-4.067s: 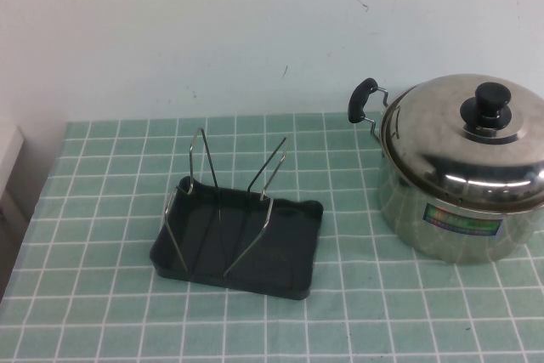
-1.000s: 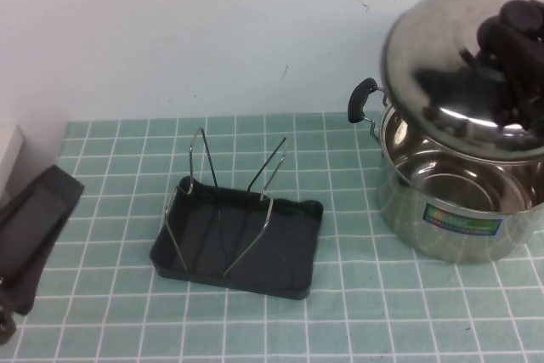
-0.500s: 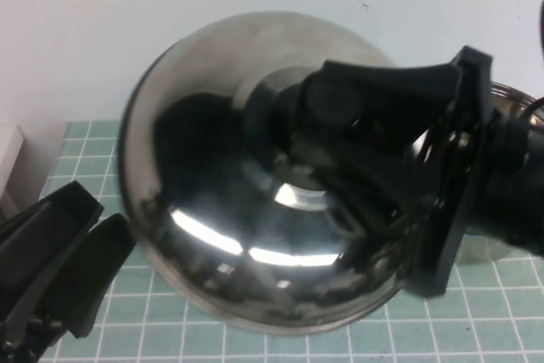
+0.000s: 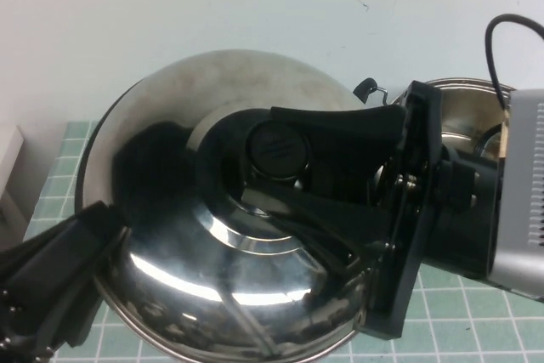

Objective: Put pot lid on rack
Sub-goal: Hand over the pot lid

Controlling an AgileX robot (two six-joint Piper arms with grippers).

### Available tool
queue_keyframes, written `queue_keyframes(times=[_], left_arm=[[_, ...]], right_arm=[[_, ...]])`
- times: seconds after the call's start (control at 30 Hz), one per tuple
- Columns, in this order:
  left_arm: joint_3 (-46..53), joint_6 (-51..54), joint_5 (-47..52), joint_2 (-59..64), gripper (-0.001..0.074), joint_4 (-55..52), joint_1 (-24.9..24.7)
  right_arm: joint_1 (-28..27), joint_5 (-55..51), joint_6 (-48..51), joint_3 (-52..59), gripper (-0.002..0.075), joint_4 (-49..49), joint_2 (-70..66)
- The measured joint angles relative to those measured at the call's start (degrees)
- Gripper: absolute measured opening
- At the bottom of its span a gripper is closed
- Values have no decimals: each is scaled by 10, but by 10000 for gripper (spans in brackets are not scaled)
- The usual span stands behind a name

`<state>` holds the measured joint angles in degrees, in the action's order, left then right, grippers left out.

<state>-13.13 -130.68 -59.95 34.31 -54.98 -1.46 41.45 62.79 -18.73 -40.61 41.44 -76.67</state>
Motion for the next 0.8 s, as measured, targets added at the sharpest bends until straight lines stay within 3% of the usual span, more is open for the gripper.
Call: queue_keyframes(times=[0.07, 0.13, 0.5, 0.67, 0.8], left_arm=[[0, 0, -4, 0, 242, -7, 0], [-1, 0, -12, 0, 201, -7, 0], [-3, -5, -20, -2, 167, 4, 0], [-5, -15, -28, -2, 45, -35, 0], [-15, -11, -8, 3, 21, -53, 1]], right_arm=[[0, 2, -11, -2, 356, 0, -8], [-1, 2, -25, -11, 356, 0, -20], [-2, 8, -81, -50, 358, 6, -50], [-1, 29, -116, -53, 501, 10, -50], [0, 34, -122, -57, 552, 13, -49]])
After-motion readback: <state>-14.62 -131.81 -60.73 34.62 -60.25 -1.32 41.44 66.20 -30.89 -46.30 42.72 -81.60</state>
